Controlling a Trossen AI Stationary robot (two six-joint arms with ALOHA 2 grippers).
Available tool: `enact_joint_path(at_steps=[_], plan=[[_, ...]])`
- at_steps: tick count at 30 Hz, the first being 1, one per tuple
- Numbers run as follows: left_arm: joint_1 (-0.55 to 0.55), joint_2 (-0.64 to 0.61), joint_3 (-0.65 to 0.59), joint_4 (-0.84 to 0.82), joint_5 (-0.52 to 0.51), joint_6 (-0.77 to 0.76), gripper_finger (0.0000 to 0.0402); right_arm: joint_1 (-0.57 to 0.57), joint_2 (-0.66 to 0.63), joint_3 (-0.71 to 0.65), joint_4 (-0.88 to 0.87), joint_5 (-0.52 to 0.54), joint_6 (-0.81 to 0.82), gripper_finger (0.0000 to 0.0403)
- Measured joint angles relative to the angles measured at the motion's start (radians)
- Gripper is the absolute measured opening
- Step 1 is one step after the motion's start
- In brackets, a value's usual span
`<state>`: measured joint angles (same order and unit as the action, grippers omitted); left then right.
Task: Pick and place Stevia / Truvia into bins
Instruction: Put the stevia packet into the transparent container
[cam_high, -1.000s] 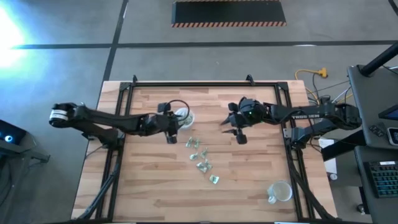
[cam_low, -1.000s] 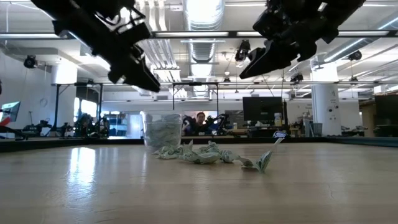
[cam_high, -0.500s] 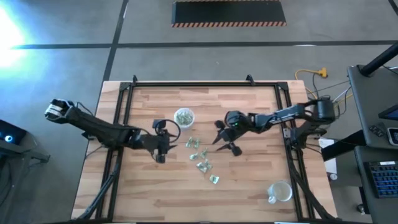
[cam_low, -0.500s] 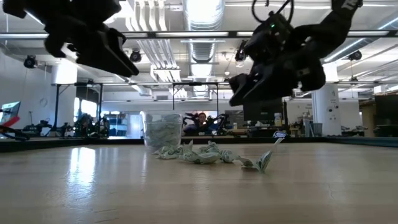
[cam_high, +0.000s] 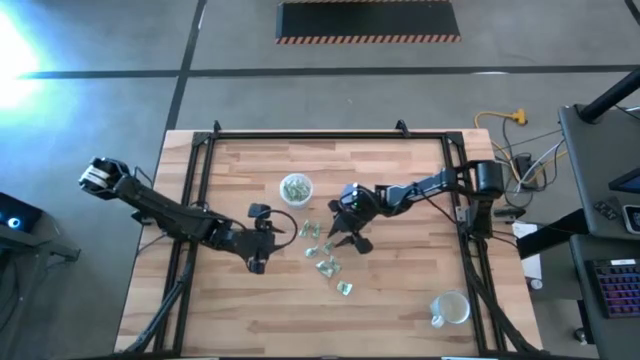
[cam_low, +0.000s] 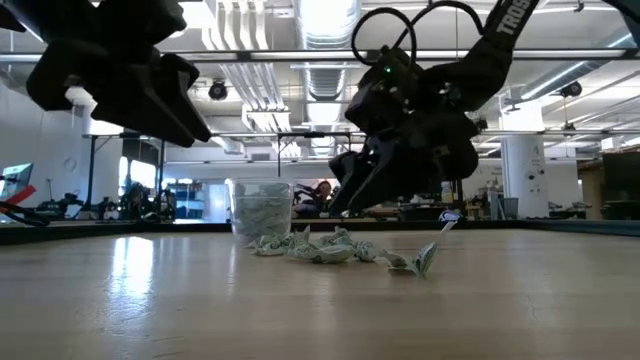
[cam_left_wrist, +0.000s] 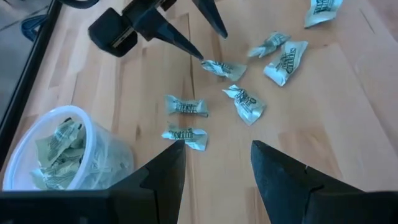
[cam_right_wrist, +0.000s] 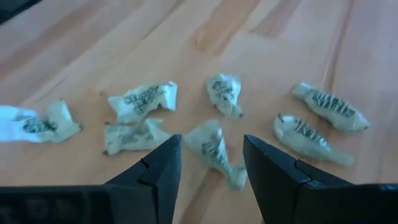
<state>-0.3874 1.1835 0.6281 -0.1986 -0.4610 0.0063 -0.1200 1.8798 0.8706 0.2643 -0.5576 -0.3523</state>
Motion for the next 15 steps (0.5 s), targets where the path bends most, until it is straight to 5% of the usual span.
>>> enact_joint_path(at_steps=[15], plan=[[0.001, -0.001, 0.0, -0.003, 0.0, 0.0, 0.0167, 0.0, 0.03, -0.006, 0.008, 0.068, -0.022, 0.0162]])
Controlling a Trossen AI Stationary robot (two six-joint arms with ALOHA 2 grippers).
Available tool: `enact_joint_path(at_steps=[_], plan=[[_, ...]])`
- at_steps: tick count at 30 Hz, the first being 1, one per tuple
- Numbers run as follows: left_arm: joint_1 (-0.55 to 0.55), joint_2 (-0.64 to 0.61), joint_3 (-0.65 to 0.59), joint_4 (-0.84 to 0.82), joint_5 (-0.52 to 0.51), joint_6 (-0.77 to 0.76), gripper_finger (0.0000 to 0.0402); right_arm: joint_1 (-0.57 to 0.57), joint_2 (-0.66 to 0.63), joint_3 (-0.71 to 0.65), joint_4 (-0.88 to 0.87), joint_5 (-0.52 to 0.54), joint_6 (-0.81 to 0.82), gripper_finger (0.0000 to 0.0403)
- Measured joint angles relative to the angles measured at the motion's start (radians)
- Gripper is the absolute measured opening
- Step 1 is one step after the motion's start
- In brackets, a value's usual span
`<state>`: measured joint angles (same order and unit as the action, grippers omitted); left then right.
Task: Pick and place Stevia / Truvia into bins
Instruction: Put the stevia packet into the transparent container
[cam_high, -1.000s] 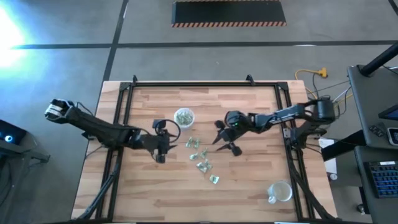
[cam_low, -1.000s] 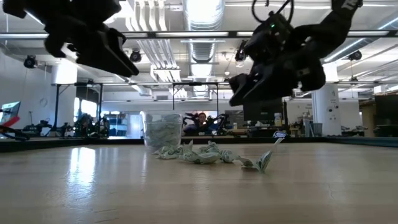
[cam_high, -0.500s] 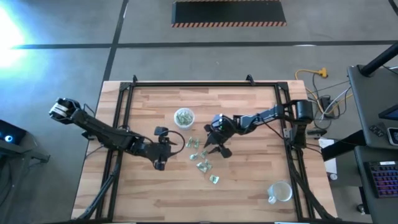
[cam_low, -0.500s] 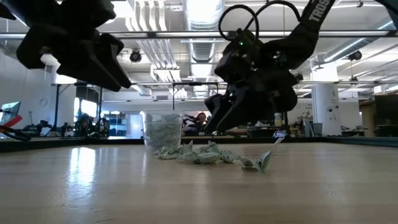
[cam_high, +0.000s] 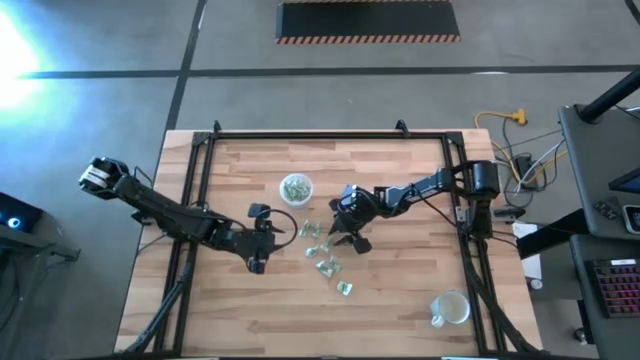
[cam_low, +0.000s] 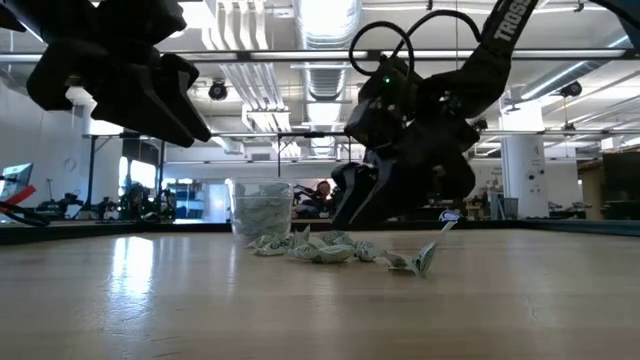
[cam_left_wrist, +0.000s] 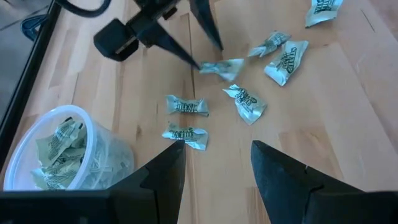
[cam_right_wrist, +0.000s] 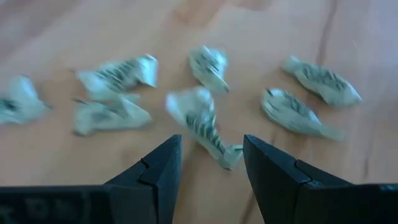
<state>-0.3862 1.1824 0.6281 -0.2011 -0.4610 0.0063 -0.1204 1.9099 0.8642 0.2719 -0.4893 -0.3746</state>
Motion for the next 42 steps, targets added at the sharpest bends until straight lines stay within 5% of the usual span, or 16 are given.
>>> enact_joint_path(at_steps=[16, 34, 42], plan=[[0.0, 0.001, 0.0, -0.005, 0.0, 0.0, 0.0167, -0.001, 0.099, 0.077, -0.013, 0.016, 0.0, 0.0158], [0.0, 0.001, -0.014, -0.01, 0.0, 0.0, 0.0167, 0.0, 0.072, 0.078, -0.085, 0.015, -0.043, 0.0021], [0.0, 0.001, -0.015, -0.01, 0.0, 0.0, 0.0167, 0.0, 0.07, 0.076, -0.097, -0.054, -0.016, 0.0024]])
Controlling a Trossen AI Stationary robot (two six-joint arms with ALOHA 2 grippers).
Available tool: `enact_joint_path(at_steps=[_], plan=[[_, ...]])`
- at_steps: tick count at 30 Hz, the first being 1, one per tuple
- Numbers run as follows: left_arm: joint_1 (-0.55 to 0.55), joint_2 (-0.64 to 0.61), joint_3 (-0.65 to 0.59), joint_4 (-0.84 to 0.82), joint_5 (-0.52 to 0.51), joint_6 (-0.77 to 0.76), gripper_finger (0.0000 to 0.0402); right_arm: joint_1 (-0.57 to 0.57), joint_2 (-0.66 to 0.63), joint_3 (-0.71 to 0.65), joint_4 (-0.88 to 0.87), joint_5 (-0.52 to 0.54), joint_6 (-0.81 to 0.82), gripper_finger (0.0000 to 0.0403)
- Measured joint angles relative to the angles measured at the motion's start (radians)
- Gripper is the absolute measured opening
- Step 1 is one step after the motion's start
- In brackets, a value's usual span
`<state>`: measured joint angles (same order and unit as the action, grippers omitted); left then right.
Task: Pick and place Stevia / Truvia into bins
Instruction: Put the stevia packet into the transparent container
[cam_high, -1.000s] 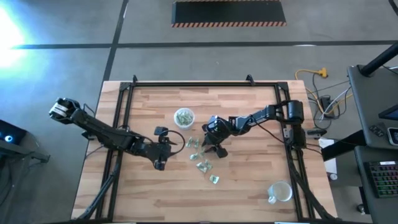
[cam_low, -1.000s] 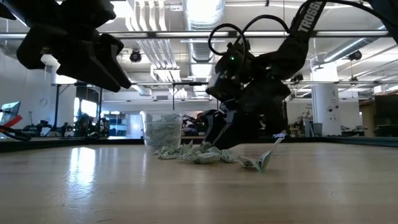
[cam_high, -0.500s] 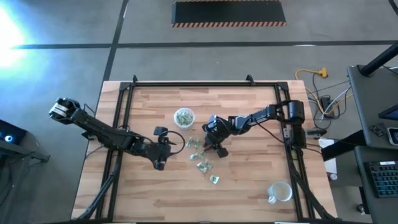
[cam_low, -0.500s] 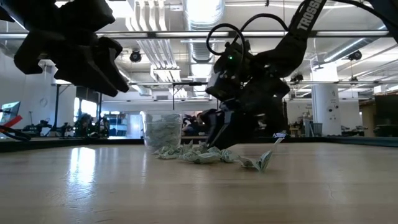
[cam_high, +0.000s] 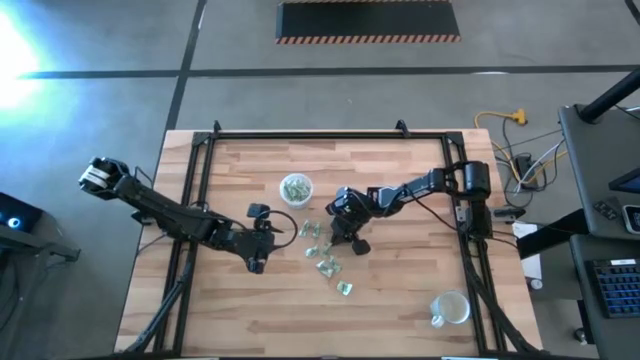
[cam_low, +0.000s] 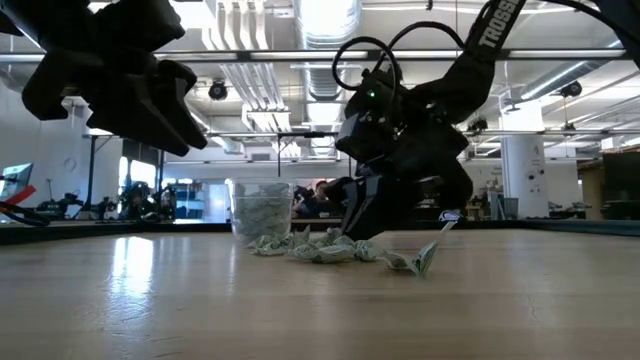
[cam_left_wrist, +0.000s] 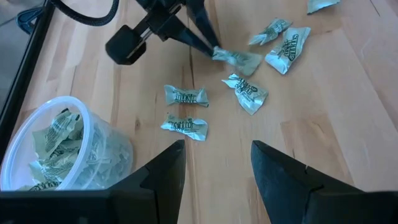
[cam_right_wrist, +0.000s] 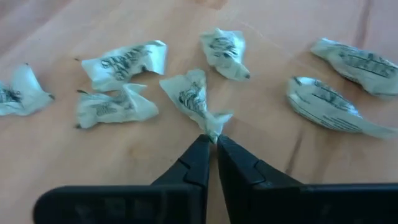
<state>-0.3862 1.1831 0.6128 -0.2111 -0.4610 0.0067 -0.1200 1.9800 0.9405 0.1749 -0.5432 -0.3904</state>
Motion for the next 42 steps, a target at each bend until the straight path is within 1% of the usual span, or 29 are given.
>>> enact_joint_path(at_steps=[4, 7, 9, 13, 15, 23, 34, 36, 37, 42], plan=[[0.0, 0.0, -0.001, 0.0, 0.0, 0.0, 0.0167, 0.0, 0.0, 0.0, 0.003, -0.006, 0.002, 0.0042], [0.0, 0.0, -0.001, 0.0, 0.0, 0.0, 0.0167, 0.0, 0.0, 0.0, 0.005, -0.006, -0.009, 0.0047], [0.0, 0.0, -0.001, 0.0, 0.0, 0.0, 0.0167, 0.0, 0.0, 0.0, 0.005, -0.007, -0.011, 0.0042], [0.0, 0.0, -0.002, 0.0, 0.0, 0.0, 0.0167, 0.002, 0.0, 0.0, 0.006, -0.009, -0.036, 0.0015], [0.0, 0.0, -0.005, 0.0, 0.0, 0.0, 0.0167, 0.003, -0.001, 0.0, 0.006, -0.01, -0.037, 0.001], [0.0, 0.0, -0.014, 0.001, 0.0, 0.0, 0.0167, 0.005, -0.015, 0.001, 0.011, -0.012, -0.053, 0.0008], [0.0, -0.001, -0.015, 0.011, -0.011, 0.001, 0.0167, 0.011, -0.111, 0.0, 0.026, -0.014, -0.087, 0.0008], [0.0, -0.001, -0.015, 0.011, -0.012, 0.001, 0.0167, 0.011, -0.134, 0.003, 0.03, 0.01, -0.093, 0.0008], [0.0, -0.001, -0.015, 0.011, -0.012, 0.001, 0.0167, 0.011, -0.147, 0.005, 0.042, 0.046, -0.096, 0.0008], [0.0, -0.01, -0.015, 0.009, -0.012, 0.001, 0.0167, 0.0, -0.184, 0.036, 0.097, 0.319, -0.138, 0.0008]])
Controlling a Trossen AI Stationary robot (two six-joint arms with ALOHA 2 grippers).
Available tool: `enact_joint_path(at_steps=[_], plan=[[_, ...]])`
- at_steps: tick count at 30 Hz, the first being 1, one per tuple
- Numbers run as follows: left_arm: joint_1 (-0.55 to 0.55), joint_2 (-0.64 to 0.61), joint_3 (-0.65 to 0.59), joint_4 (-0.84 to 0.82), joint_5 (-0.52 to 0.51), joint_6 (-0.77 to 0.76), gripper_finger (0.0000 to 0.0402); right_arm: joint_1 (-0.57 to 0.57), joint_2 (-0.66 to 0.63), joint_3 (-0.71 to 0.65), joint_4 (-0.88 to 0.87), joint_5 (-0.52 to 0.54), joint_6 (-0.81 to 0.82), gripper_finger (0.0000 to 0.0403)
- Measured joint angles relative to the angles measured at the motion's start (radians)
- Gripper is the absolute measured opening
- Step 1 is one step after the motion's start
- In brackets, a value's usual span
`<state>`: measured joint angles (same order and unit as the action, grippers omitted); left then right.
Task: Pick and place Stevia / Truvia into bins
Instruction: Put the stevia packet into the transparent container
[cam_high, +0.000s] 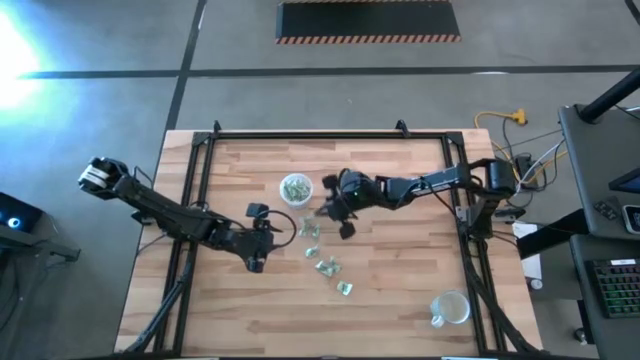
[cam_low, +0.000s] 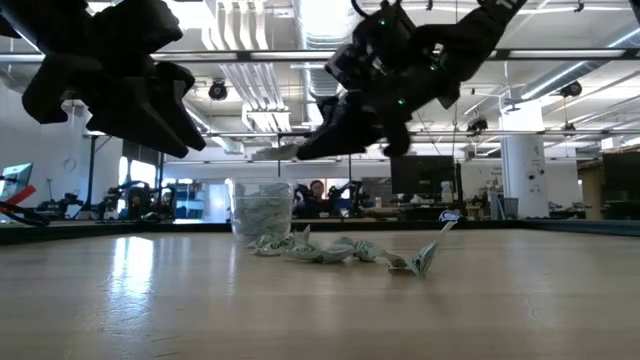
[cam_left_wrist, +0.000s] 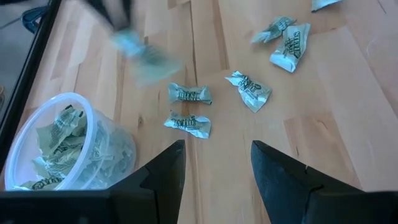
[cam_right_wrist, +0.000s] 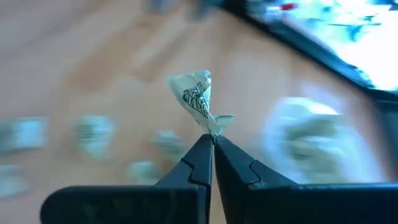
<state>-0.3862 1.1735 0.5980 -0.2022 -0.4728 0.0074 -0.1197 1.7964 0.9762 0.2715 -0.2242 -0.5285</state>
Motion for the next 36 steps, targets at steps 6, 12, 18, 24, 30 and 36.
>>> enact_joint_path(at_steps=[6, 12, 18, 24, 30, 36], plan=[[0.0, -0.012, 0.0, -0.002, 0.0, 0.0, 0.0167, -0.047, 0.004, 0.092, 0.003, 0.095, -0.029, 0.0008], [0.0, -0.014, 0.0, -0.014, 0.0, 0.0, 0.0167, -0.089, 0.005, 0.159, -0.061, 0.094, -0.031, 0.0008], [0.0, -0.016, -0.001, -0.017, -0.004, 0.0, 0.0167, -0.097, 0.046, 0.196, -0.077, 0.093, -0.033, 0.0008], [0.0, -0.019, -0.002, -0.017, -0.004, -0.001, 0.0167, -0.106, 0.121, 0.242, -0.09, 0.098, -0.032, 0.0009], [0.0, -0.019, -0.003, -0.017, -0.004, -0.001, 0.0167, -0.11, 0.14, 0.267, -0.108, 0.195, -0.007, 0.0009], [0.0, -0.019, -0.003, -0.017, -0.004, -0.002, 0.0167, -0.111, 0.144, 0.275, -0.165, 0.194, -0.019, 0.003]])
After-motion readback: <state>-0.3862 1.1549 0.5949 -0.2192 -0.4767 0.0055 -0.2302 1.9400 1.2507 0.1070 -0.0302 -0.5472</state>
